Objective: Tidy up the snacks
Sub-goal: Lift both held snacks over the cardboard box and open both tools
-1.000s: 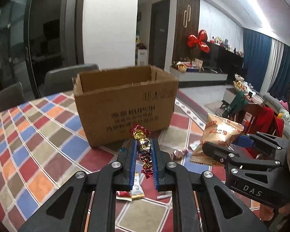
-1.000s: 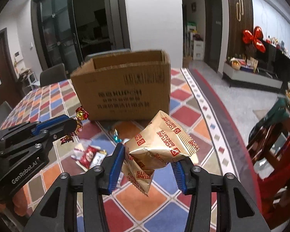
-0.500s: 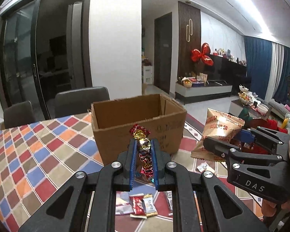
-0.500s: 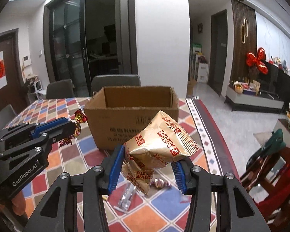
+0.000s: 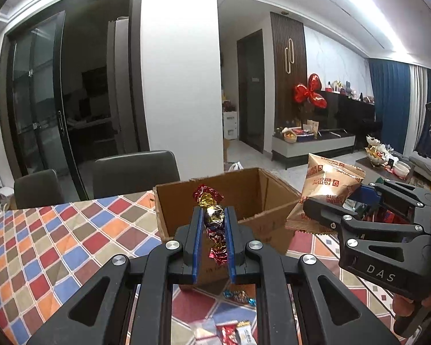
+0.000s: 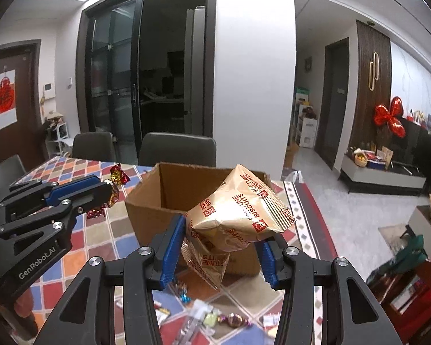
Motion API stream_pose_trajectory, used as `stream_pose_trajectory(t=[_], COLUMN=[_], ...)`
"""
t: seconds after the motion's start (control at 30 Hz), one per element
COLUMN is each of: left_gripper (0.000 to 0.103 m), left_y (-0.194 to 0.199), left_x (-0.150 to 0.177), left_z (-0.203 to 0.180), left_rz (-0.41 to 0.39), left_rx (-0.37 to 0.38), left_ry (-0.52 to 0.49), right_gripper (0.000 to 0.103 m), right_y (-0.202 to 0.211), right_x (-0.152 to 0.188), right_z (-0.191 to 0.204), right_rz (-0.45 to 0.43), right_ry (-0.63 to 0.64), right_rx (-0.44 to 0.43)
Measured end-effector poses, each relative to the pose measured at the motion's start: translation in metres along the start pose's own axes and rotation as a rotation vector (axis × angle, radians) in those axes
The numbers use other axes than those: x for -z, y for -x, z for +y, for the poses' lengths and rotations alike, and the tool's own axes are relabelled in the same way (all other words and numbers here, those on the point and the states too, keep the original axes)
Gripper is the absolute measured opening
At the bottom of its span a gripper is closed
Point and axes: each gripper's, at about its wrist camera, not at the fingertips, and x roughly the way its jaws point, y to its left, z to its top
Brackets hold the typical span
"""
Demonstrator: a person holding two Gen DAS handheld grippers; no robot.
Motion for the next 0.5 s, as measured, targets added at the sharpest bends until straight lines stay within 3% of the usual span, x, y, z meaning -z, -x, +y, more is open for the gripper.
stream_pose_trajectory(t=[0.27, 0.5], left_gripper=[0.016, 0.016], left_y=[-0.025, -0.052], left_x=[-0.014, -0.022], left_z=[0.011, 0.017], left_rz=[0.007, 0.036], left_rx=[-0.01, -0.019], left_ry=[0.01, 0.017], right_gripper=[0.049, 0.049], right_y=[-0.026, -0.058], right_x=[-0.014, -0.021], right_z=[-0.001, -0.007], right_rz=[-0.015, 0.024], right_ry=[0.021, 0.028], right_rx=[-0.009, -0.019])
